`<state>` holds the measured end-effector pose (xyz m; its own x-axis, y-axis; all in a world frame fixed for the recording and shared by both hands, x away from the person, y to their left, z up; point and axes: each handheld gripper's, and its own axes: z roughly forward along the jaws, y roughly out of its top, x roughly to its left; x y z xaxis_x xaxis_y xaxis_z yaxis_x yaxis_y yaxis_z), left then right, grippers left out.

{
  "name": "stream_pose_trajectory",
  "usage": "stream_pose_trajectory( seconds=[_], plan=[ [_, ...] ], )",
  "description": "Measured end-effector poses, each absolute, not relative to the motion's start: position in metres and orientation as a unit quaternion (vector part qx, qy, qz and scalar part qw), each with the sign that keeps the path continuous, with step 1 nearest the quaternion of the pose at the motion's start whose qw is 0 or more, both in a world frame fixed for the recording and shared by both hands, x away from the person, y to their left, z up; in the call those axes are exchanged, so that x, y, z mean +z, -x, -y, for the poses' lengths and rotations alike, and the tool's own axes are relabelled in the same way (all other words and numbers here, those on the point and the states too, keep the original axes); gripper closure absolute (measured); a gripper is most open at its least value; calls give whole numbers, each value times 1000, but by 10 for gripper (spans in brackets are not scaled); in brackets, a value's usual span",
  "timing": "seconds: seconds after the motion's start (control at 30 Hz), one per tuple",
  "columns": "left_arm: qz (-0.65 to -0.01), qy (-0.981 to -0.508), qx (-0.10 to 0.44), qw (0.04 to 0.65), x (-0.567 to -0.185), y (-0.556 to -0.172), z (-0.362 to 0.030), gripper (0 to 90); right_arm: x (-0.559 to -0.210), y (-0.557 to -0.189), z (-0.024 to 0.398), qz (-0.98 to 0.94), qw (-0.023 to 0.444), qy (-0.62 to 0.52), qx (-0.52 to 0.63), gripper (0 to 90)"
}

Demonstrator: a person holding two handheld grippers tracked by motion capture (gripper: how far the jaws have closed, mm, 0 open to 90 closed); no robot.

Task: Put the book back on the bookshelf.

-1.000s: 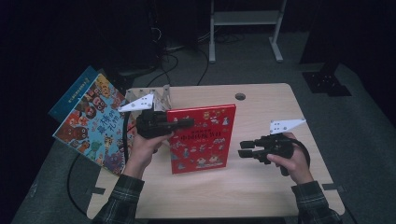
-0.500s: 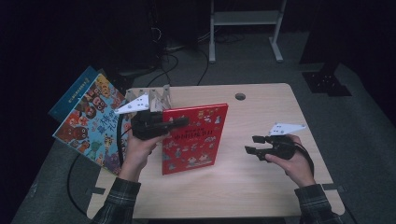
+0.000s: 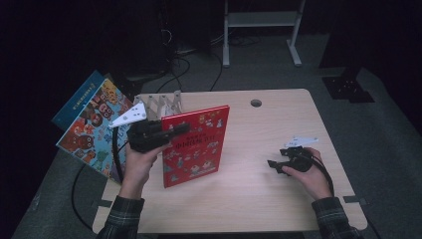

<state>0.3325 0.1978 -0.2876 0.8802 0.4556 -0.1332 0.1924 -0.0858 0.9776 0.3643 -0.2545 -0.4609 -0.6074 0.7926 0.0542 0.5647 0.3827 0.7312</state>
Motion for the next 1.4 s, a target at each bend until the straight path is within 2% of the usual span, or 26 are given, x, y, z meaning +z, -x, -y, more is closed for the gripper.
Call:
stream_pose_trajectory(
  seconds=[0.5, 0.67, 1.4],
  plan=[
    [-266, -714, 142, 633, -286, -318, -241, 794, -481, -374, 269, -801, 182, -454, 345, 259],
    [-279, -701, 153, 638, -284, -313, -257, 794, -486, -375, 271, -794, 196, -453, 354, 168],
    [-326, -655, 199, 652, -277, -289, -319, 794, -486, -375, 271, -792, 196, -458, 352, 163]
  ],
)
